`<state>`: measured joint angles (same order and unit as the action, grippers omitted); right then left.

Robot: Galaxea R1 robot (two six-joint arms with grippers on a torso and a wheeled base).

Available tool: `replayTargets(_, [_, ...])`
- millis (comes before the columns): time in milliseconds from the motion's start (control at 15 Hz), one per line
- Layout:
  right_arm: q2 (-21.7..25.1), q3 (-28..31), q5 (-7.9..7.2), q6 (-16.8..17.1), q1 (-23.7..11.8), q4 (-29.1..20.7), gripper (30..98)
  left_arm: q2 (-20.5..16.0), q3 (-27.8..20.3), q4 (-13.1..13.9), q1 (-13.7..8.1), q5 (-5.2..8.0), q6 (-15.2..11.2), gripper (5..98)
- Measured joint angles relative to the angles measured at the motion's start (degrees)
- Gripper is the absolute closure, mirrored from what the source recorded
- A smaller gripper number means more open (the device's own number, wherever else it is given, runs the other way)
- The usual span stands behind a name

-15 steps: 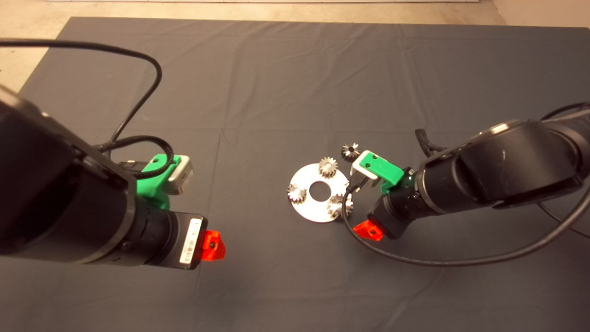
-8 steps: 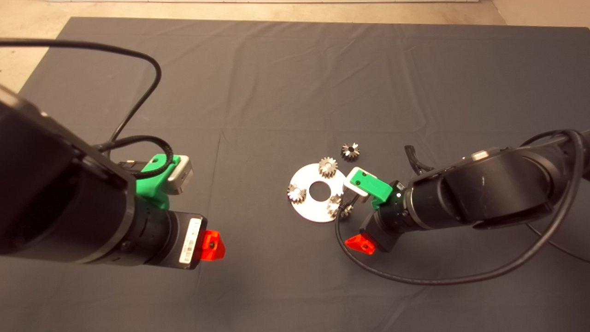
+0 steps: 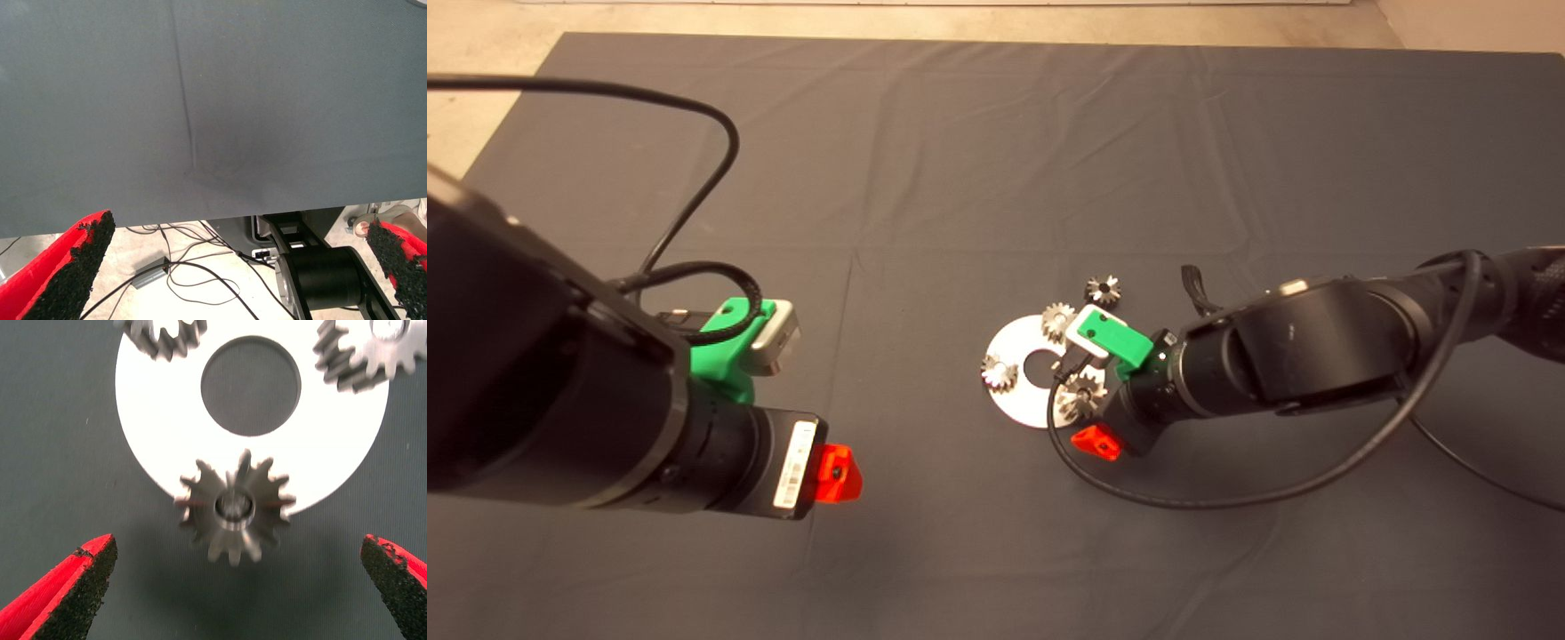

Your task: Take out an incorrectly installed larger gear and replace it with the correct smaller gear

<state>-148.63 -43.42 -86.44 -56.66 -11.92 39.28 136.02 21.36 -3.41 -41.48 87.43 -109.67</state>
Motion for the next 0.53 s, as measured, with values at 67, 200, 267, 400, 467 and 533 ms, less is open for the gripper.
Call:
replayTargets(67, [-0.4, -0.7, 0.04, 0.1, 0.0, 0.4, 31.6, 0.0, 0.0, 0.0, 0.0, 0.0, 0.0, 5.8])
replayTargets(200, [-0.6, -0.9, 0.15, 0.5, 0.0, 1.2, 31.6, 0.0, 0.0, 0.0, 0.0, 0.05, 0.0, 5.8])
replayTargets(267, [-0.6, -1.0, 0.11, 0.5, 0.2, 1.2, 31.6, 0.0, 0.0, 0.0, 0.0, 0.02, 0.0, 5.8])
replayTargets(400, [-0.7, -1.0, 0.12, 0.5, 0.9, 1.3, 31.6, 0.0, 0.0, 0.0, 0.0, 0.0, 0.0, 5.8])
replayTargets(467, [-0.7, -1.1, 0.06, 0.5, 1.3, 1.3, 31.6, 0.0, 0.0, 0.0, 0.0, 0.02, 0.0, 5.8])
replayTargets(533, [-0.9, -1.1, 0.11, 0.5, 1.9, 1.3, 31.6, 0.0, 0.0, 0.0, 0.0, 0.02, 0.0, 5.8])
